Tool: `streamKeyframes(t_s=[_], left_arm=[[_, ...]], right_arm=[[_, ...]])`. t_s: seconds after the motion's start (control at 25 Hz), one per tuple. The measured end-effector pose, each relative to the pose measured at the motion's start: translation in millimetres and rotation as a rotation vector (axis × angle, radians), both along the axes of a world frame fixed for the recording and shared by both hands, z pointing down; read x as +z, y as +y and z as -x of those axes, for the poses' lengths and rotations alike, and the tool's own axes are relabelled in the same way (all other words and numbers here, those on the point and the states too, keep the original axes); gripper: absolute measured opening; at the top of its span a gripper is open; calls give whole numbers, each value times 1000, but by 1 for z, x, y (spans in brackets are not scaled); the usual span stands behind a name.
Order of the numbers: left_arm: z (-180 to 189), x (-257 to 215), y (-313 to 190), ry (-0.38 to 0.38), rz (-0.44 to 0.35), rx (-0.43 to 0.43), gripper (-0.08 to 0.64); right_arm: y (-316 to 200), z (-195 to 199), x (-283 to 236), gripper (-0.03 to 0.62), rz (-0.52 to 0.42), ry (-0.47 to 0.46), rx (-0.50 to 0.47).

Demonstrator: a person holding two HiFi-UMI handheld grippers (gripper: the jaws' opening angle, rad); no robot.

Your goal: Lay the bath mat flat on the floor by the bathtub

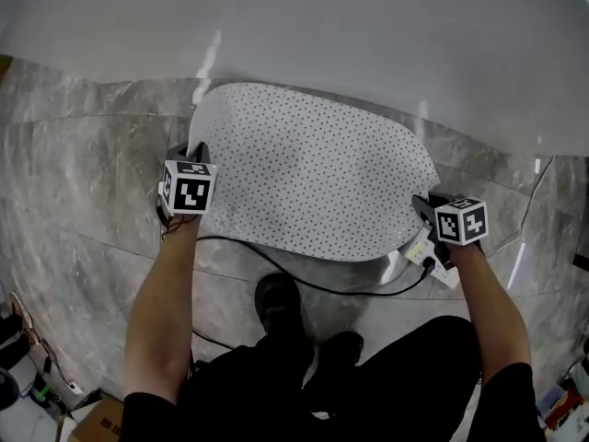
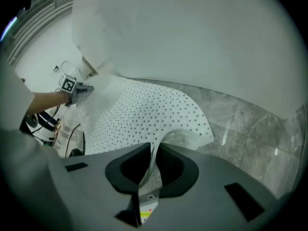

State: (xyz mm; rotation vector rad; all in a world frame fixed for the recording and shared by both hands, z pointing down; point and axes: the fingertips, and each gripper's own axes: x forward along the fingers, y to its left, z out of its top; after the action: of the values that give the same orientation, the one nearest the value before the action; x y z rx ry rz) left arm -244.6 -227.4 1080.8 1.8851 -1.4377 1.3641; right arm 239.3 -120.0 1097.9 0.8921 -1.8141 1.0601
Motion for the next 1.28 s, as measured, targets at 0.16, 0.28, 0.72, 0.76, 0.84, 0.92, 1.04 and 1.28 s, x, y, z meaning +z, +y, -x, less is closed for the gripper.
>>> streamKeyframes(t_s=[0.16,0.28,0.72,0.76,0.84,0.92,1.04,1.28], left_arm=[[6,10,4,19,20,-23,26],[12,17,8,55,38,-60,26],[28,32,18,37,90,-52,28],[31,34,18,40,92,-61,28],[34,36,19,48,96,-84,28],[34,38,19,51,101,-96,28],[33,36,13,42,96,-83,28],[26,31,1,-4,90,-26,26]], right_arm=[[35,-18,13,87,175,-53,99],[49,-32,24,89,243,-65,209],[17,-56,36,28,115,90,313],[12,-53,36,25,91,108,288],[3,-50,36,25,53,139,246],[-4,-50,35,25,29,155,238],[-10,-51,34,25,13,161,260],[-11,-56,34,25,21,177,262]])
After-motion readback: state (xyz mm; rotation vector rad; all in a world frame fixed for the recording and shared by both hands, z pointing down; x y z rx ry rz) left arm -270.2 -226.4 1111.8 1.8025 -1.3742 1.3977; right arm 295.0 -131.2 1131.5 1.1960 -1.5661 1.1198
